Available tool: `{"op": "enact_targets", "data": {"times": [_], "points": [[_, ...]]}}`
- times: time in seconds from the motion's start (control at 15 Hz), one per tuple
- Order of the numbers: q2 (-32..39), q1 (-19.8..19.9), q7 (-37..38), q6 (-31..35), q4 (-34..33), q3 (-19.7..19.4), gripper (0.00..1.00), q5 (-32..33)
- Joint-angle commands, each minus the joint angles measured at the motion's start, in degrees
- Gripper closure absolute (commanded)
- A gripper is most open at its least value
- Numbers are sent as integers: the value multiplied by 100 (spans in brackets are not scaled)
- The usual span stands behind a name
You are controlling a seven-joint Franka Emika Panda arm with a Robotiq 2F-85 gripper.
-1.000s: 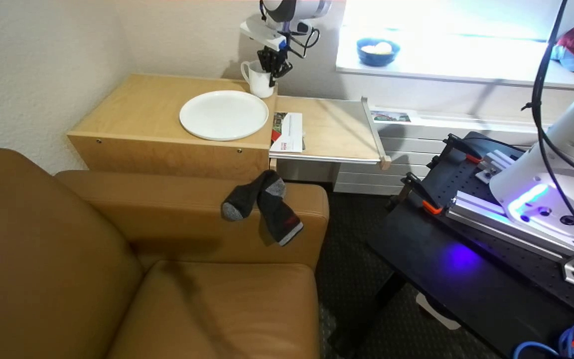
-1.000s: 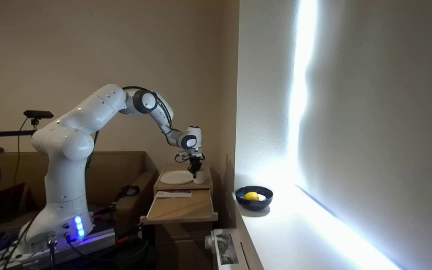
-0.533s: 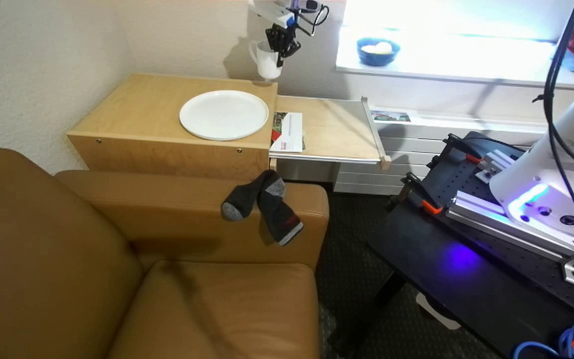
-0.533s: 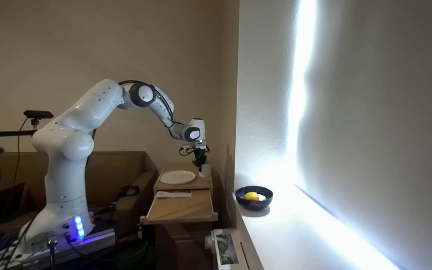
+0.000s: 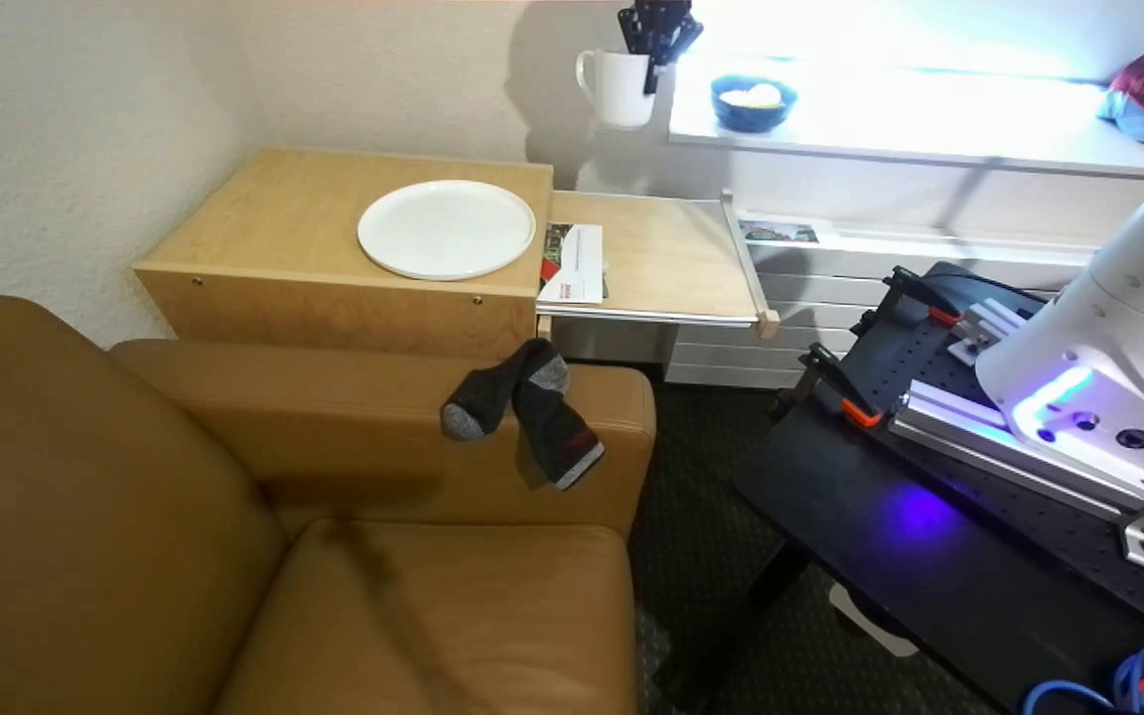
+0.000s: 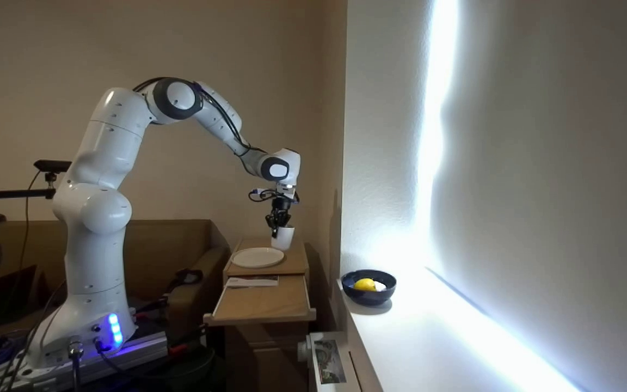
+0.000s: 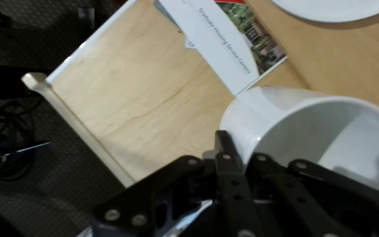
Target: Place the white mug on the windowsill
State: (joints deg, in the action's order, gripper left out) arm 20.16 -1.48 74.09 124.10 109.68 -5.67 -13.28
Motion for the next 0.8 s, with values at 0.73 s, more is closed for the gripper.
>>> {"op": "enact_targets", "data": {"times": [0.73], "points": [[-1826,1672,537,-86,2658,-1343,94,-46]]}}
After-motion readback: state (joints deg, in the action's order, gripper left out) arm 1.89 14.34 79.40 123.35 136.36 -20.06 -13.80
